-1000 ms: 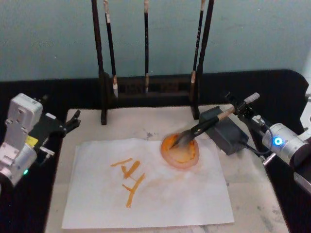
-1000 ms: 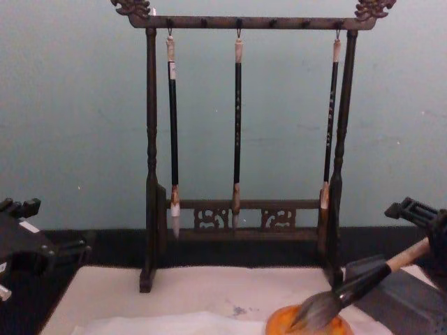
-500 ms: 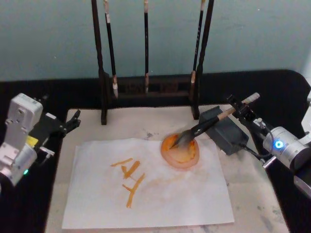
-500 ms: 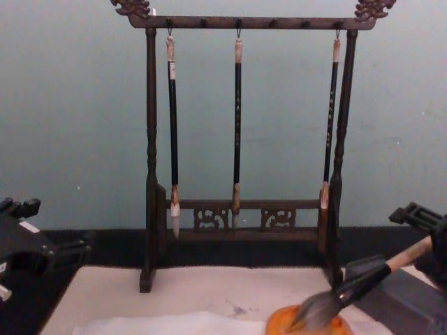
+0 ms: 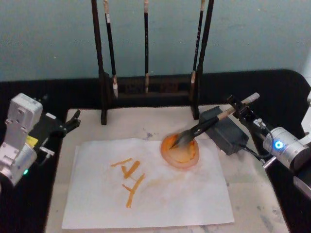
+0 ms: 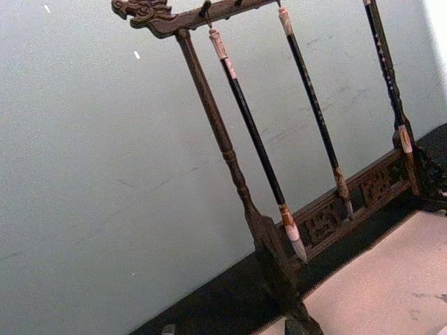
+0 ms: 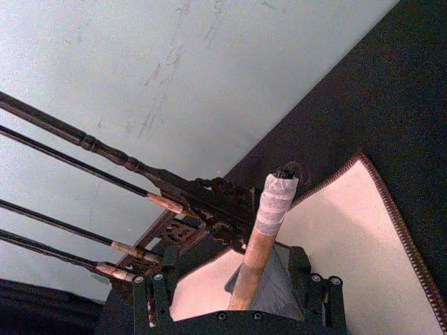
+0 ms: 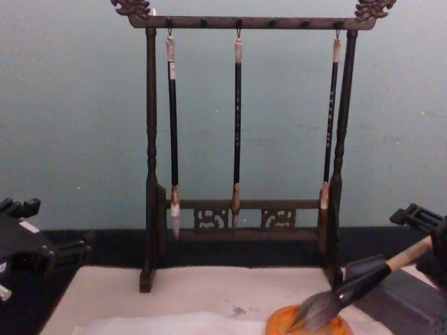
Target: Pick up the brush from the inkstone, write on the paper, then place the brush back to its original position.
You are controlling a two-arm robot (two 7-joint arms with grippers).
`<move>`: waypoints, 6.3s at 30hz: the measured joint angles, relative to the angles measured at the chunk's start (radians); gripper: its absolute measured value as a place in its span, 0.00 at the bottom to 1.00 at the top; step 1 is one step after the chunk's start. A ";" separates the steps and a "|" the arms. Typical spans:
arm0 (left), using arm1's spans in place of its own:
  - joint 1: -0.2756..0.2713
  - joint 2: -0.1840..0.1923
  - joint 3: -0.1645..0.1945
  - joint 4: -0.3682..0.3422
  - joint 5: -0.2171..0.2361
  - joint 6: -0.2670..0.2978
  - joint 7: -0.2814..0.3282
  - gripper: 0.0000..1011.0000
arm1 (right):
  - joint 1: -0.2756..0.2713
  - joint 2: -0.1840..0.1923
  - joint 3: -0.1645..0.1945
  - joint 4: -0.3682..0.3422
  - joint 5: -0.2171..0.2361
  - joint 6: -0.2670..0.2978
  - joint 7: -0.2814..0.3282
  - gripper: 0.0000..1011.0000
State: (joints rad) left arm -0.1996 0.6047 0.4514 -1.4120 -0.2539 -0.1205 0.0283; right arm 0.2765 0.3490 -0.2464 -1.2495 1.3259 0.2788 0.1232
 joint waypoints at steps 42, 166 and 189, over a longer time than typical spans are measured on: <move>0.000 0.000 0.000 0.000 0.000 0.000 0.000 1.00 | 0.000 -0.002 0.003 -0.001 -0.001 0.005 0.000 0.16; 0.000 0.000 0.000 0.000 0.000 0.000 0.000 1.00 | -0.157 0.123 -0.252 -0.364 -0.894 -0.494 0.309 0.16; 0.000 0.000 0.000 0.000 0.000 0.000 0.000 1.00 | -0.226 0.130 -0.185 -0.411 -0.952 -0.482 0.310 0.16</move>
State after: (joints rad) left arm -0.1995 0.6047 0.4514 -1.4120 -0.2539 -0.1205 0.0283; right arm 0.0501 0.4788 -0.4314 -1.6606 0.3739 -0.2034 0.4330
